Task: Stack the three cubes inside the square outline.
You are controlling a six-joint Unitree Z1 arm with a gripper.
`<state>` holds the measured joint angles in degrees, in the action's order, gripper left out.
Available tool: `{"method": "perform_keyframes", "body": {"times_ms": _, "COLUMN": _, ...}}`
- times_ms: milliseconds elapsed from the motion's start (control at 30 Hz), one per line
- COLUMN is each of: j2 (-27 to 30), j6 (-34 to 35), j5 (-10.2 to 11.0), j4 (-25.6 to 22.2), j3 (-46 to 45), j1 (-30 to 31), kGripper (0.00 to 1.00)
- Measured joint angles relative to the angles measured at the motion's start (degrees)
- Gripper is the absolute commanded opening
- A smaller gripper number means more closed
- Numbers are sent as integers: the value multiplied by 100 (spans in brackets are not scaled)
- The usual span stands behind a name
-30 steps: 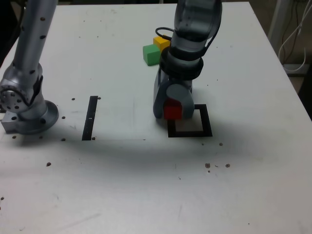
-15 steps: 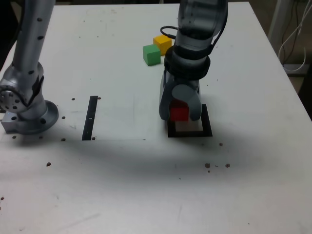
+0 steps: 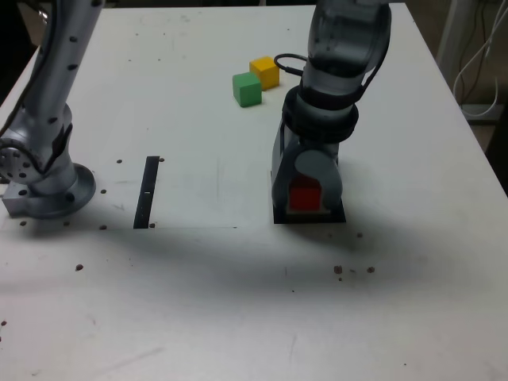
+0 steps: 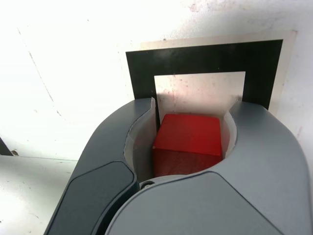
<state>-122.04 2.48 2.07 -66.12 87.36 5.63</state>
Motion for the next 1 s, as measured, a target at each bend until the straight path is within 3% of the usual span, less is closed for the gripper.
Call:
{"method": "perform_keyframes", "body": {"times_ms": 100, "j2": -62, "j6": 18, "j5": 3, "j4": 24, "j3": 18, "j1": 0, "kGripper": 39}}
{"method": "perform_keyframes", "body": {"times_ms": 267, "j2": -83, "j6": 116, "j5": 90, "j4": 62, "j3": 48, "j1": 2, "kGripper": 68}}
{"method": "perform_keyframes", "body": {"times_ms": 367, "j2": -84, "j6": 127, "j5": 173, "j4": 99, "j3": 50, "j1": 2, "kGripper": 80}}
{"method": "perform_keyframes", "body": {"times_ms": 700, "j2": -112, "j6": 107, "j5": 205, "j4": 149, "j3": 32, "j1": 2, "kGripper": 98}}
{"method": "perform_keyframes", "body": {"times_ms": 867, "j2": -39, "j6": 142, "j5": 202, "j4": -12, "j3": -21, "j1": 2, "kGripper": 99}}
{"method": "perform_keyframes", "body": {"times_ms": 1000, "j2": 396, "j6": 160, "j5": 289, "j4": -351, "j3": -10, "j1": 0, "kGripper": 99}}
